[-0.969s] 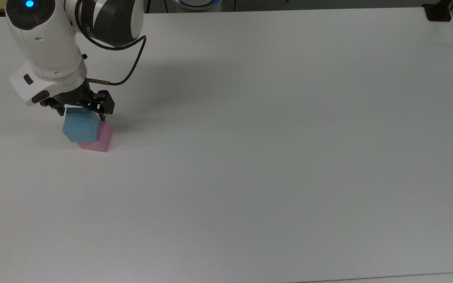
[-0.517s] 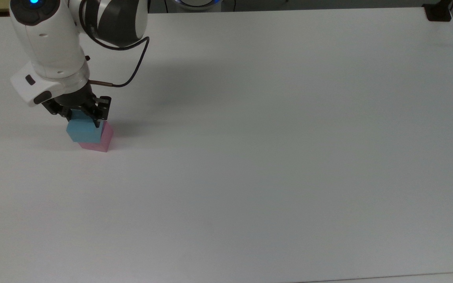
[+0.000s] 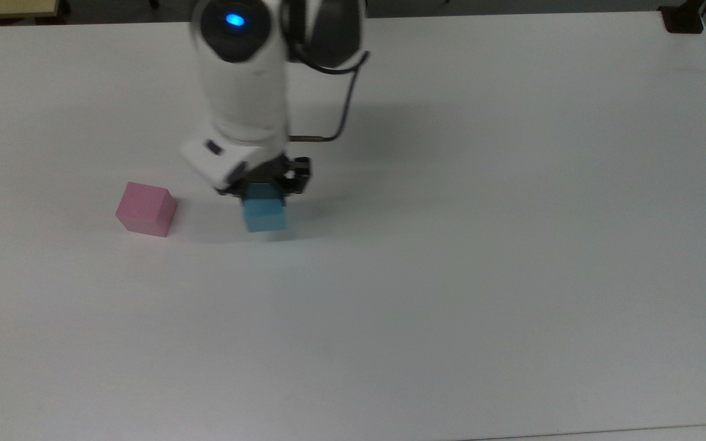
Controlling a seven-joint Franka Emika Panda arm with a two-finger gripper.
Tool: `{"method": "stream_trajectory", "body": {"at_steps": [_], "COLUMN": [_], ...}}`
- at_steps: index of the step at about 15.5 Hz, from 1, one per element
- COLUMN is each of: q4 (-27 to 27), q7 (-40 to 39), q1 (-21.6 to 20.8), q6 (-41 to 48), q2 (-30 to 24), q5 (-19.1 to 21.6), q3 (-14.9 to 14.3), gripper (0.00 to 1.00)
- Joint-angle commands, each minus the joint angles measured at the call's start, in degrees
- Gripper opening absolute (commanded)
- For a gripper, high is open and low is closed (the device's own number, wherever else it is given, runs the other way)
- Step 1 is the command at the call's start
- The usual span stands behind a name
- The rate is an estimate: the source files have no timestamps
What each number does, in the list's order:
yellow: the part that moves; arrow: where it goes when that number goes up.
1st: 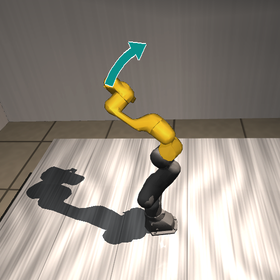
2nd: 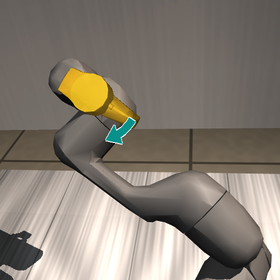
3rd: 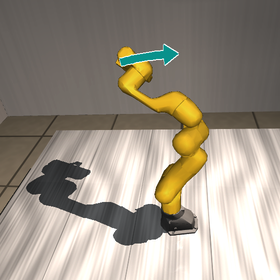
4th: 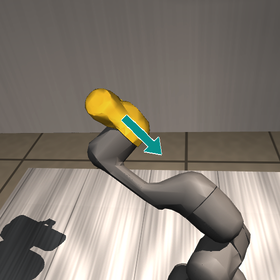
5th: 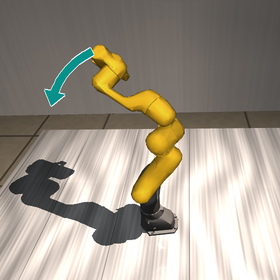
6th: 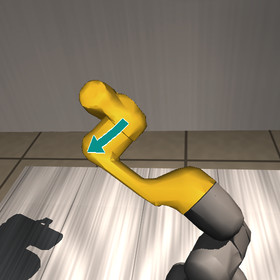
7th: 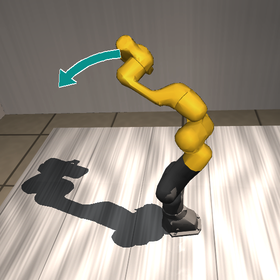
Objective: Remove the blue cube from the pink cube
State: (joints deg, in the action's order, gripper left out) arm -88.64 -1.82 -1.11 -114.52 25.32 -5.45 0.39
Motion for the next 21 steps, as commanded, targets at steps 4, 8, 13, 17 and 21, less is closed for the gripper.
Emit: {"method": "stream_trajectory", "body": {"at_steps": [4,8,13,17,21], "q4": [-1.98,-1.45,-1.54,-2.06,-1.98], "q7": [2.7,2.7,3.22,3.14,3.23], "q1": [-3.28,-5.21,-6.62,-7.06,-7.06], "q6": [0.08,4.55,14.83,19.68,20.74], "q2": [0.26,-4.65,-14.84,-19.78,-20.4], "q5": [-0.52,-0.35,0.35,3.6,3.96], "q3": [-0.57,-0.57,-0.83,-3.81,-4.17], "gripper": [1.0,1.0,1.0,1.0,1.0]}}
